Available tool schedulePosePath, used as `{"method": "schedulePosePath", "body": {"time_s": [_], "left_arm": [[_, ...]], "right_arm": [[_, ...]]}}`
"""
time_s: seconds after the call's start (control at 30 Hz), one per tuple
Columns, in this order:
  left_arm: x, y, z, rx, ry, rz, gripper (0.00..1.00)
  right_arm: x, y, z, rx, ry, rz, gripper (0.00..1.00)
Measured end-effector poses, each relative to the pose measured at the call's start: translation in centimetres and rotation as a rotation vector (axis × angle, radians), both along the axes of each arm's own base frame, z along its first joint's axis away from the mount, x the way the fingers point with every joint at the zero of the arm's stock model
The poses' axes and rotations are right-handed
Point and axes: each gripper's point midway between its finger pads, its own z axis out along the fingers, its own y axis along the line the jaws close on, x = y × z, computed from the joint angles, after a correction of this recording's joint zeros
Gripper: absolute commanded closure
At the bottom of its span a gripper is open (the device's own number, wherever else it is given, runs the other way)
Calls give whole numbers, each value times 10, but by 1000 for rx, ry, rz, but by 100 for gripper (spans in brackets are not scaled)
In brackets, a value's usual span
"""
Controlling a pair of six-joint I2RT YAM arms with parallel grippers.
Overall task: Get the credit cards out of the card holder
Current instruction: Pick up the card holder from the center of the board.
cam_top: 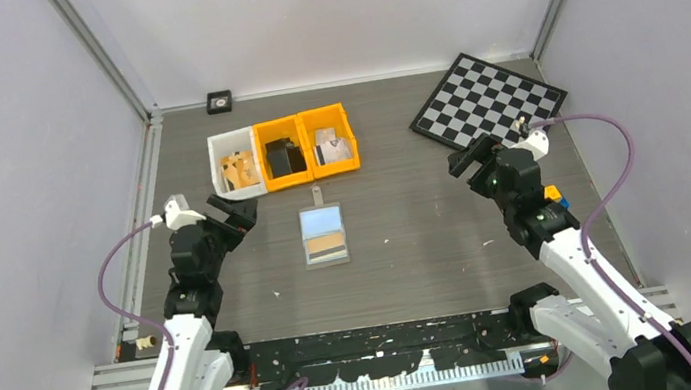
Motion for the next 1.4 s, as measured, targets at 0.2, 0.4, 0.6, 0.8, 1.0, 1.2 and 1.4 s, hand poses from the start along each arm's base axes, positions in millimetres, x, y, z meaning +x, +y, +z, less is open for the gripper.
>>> {"method": "schedulePosePath", "body": {"time_s": [0.2,0.4,0.6,0.8,1.0,1.2,1.4], "left_arm": [[2,-6,-2,27,-3,-51,0],[5,-27,-26,36,61,-192,11],[5,-51,-54,28,158,-325,18],[11,-91,-57,95,186,-484,20],[21,-106,-69,131,238,-545,23],[21,-104,-94,157,356,-558,28],[24,-112,-109,144,421,-604,33]], "right_arm": [[3,2,-8,-2,23,8,5],[18,27,-16,41,30,112,17],[27,75,-62,113,163,323,22],[23,128,-88,117,255,510,25],[24,172,-98,101,282,643,30],[19,204,-122,91,349,743,34],[13,232,-130,86,383,834,38]]}}
